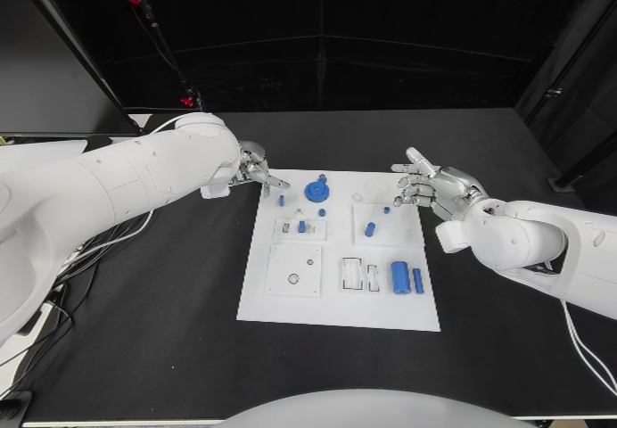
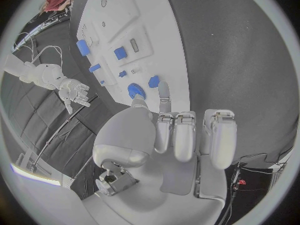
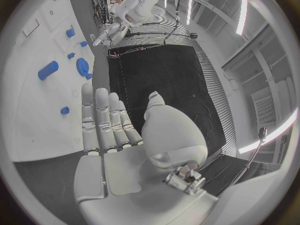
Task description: Assemble the parts on the task board
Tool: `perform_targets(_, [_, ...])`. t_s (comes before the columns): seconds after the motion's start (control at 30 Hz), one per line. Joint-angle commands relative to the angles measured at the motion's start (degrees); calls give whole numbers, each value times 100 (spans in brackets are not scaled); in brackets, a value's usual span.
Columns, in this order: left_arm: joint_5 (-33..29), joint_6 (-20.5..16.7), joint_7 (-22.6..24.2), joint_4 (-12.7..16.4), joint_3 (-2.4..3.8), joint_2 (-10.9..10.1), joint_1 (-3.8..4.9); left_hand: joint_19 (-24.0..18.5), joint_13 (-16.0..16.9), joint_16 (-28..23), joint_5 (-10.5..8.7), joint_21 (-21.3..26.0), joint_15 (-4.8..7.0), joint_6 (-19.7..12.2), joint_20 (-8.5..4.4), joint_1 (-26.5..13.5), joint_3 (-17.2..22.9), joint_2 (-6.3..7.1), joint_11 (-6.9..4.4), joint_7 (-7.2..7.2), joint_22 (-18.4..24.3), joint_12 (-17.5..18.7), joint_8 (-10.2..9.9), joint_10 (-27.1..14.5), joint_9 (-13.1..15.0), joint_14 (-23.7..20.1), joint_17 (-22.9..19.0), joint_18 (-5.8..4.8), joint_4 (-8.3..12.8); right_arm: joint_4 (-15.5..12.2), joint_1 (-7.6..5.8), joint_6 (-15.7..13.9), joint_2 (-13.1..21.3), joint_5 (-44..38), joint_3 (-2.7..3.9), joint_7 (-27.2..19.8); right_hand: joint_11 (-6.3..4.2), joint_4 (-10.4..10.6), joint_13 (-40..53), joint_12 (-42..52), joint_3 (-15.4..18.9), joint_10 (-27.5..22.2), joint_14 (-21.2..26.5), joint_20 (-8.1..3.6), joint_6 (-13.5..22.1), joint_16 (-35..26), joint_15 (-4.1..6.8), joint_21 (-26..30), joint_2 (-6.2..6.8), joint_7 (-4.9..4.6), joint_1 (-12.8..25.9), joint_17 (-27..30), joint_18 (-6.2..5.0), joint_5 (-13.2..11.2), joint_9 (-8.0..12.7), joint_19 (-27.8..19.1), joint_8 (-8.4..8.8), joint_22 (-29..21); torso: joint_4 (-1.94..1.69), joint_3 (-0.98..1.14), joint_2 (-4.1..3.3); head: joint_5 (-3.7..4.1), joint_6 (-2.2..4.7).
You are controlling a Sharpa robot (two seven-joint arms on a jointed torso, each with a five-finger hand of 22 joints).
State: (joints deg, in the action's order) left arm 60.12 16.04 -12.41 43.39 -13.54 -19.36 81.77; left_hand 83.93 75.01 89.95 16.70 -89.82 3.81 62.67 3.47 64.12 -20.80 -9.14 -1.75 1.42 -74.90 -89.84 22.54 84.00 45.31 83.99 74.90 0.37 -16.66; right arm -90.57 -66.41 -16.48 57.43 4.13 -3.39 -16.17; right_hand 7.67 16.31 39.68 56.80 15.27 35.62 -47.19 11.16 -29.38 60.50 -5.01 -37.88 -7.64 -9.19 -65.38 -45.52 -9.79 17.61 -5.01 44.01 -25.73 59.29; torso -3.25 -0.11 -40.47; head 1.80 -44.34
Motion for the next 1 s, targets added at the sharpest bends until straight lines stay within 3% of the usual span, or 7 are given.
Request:
perform_targets(0.03, [59, -108, -37, -23, 5, 26, 3, 607, 1499, 5, 0, -18, -10, -186, -23, -30, -21, 1, 12, 9, -1510, -16, 161, 600, 321, 601, 1510, -37, -1, -6, -8, 56, -10, 4, 3, -28, 17, -12, -8, 27, 34, -37, 39, 23, 37, 34, -10, 30, -67, -149, -11, 7, -56, 32, 9, -13, -37, -9, 2, -1, 1, 3, -1])
perform_targets(0.2, [59, -95, -13, -57, 5, 62, -17, 607, 1499, 5, 50, -18, -14, -276, -19, -7, -18, 4, 17, 15, -1510, -16, 214, 600, 453, 601, 1510, -37, -3, 1, -8, 54, -21, 4, 3, -28, 17, -12, -8, 27, 34, -37, 39, 23, 37, 34, -10, 30, -67, -149, -11, 7, -56, 32, 9, -13, -37, -9, 3, -4, 0, 19, -1])
perform_targets(0.5, [59, -25, -59, -116, 5, 117, -49, 607, 1499, 5, 91, -18, -44, -678, 4, 29, -15, 4, 69, 70, -1510, -16, 471, 600, 952, 601, 1510, -37, -5, -1, -7, 61, -35, 4, 3, -47, 17, -12, -8, 27, 34, -37, 39, 23, 37, 34, -10, 30, -67, -149, -11, 7, -56, 32, 9, -13, -37, -9, 2, -3, 0, 34, -9])
perform_targets(1.0, [58, 67, -142, -141, 5, 169, -88, 607, 1499, 5, 92, -18, -60, -851, 17, 23, -9, -38, 93, 98, -1510, -16, 532, 600, 1091, 601, 1510, -37, -6, -9, -6, 68, -51, 4, 3, -91, 19, -8, -20, 36, 43, -43, 45, 25, 44, 43, -11, 30, -63, -149, -6, 17, -55, 28, 10, -15, -46, -12, 6, -2, -2, 47, -30])
